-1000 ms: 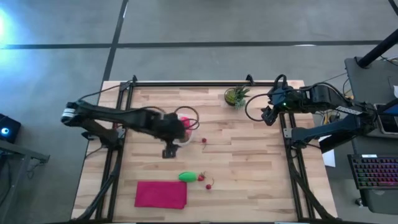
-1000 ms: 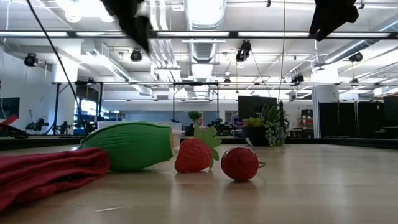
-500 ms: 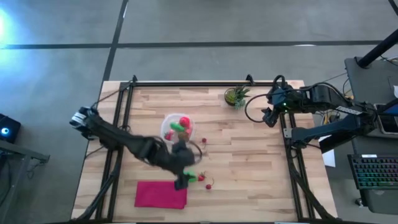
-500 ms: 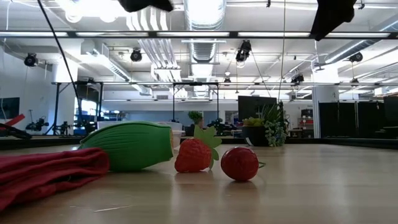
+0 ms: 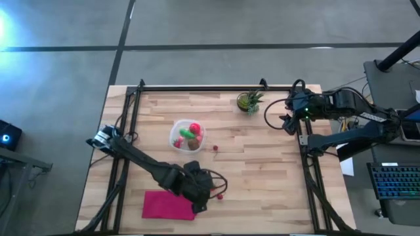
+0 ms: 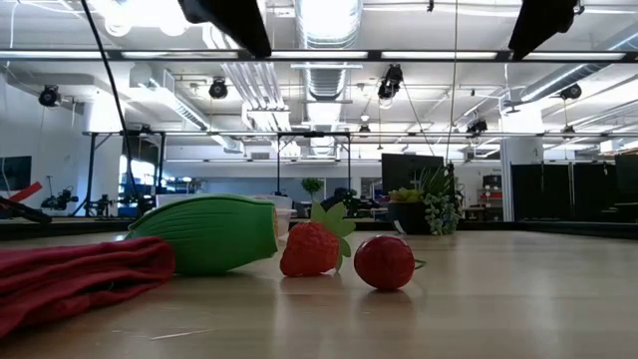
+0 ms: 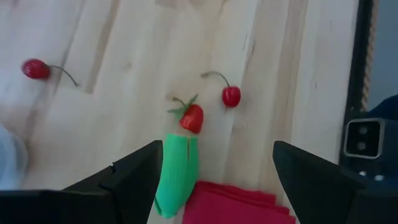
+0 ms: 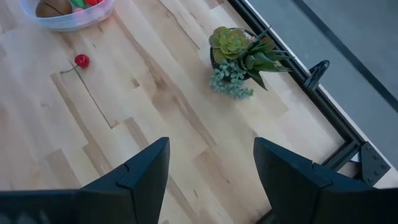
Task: Pick and placing Produce into tupperware
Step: Put the green corn into the transparent bin
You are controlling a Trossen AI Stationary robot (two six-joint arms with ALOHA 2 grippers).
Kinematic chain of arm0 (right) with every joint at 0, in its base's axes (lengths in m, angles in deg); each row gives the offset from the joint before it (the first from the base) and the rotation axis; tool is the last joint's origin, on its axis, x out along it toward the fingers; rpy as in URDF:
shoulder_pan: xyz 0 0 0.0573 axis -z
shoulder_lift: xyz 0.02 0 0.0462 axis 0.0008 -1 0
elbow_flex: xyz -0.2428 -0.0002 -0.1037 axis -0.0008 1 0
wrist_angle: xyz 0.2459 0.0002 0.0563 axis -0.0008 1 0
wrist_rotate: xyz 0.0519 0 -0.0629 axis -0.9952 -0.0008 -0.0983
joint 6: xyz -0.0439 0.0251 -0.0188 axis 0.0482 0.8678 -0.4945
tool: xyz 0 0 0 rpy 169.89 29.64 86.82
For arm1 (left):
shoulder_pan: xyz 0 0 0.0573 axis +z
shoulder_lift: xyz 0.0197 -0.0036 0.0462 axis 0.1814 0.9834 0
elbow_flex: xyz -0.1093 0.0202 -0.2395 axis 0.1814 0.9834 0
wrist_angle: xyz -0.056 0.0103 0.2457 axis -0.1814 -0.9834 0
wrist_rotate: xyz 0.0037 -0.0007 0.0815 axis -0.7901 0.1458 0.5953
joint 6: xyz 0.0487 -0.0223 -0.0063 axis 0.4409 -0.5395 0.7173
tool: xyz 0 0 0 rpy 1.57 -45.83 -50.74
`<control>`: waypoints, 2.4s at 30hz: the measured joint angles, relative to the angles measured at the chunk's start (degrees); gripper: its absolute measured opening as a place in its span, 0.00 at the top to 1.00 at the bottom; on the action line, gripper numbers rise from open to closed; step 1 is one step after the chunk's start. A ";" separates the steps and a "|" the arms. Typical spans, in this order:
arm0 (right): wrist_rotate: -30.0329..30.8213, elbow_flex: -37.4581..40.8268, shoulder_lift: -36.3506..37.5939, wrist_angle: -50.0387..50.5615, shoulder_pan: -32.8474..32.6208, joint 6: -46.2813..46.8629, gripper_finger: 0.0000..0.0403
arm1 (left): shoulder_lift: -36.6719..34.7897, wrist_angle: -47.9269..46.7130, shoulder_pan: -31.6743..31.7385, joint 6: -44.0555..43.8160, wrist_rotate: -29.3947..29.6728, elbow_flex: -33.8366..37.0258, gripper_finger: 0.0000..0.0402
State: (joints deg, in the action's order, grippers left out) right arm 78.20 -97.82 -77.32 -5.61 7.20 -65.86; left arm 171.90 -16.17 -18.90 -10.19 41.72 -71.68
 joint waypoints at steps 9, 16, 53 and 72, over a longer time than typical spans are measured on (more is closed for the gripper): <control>0.00 0.00 2.69 -0.03 0.00 0.71 0.44 | 4.71 0.04 0.79 0.40 0.01 0.71 0.26; 0.00 0.00 2.77 -0.05 0.00 0.88 0.44 | 5.75 0.67 1.38 1.31 -2.24 3.89 0.26; 1.57 0.00 2.63 -0.45 0.00 3.55 0.44 | 5.40 11.14 3.38 7.45 -2.62 19.02 0.33; 1.61 0.00 2.56 -0.44 0.02 5.45 0.44 | -12.96 -14.37 6.72 7.30 7.24 15.06 0.46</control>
State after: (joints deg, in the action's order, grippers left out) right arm 79.82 -97.82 -74.76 -6.05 7.22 -60.41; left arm 158.94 -30.54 -12.18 -2.89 48.97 -56.62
